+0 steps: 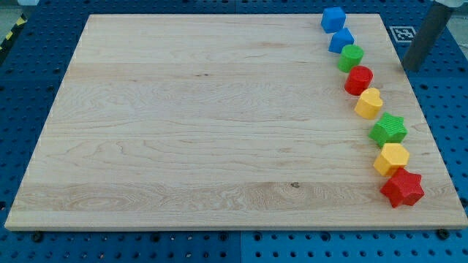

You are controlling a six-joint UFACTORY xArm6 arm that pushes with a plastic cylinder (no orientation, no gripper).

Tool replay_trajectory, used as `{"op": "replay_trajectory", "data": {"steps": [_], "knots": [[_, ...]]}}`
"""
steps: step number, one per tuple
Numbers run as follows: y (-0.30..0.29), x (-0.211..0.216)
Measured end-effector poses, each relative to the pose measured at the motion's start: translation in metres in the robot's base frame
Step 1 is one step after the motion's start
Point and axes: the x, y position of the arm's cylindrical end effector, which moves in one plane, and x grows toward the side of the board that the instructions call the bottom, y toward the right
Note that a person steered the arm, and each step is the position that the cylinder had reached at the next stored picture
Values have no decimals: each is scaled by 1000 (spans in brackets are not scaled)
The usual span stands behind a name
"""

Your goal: Move your arm to the bottom right

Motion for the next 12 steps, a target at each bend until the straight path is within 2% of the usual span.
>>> {"op": "replay_trajectory", "data": {"steps": [3,4,7,8,10,12], "knots": [[0,1],[0,34],[0,174],[0,205],[0,212],[-11,252]]}}
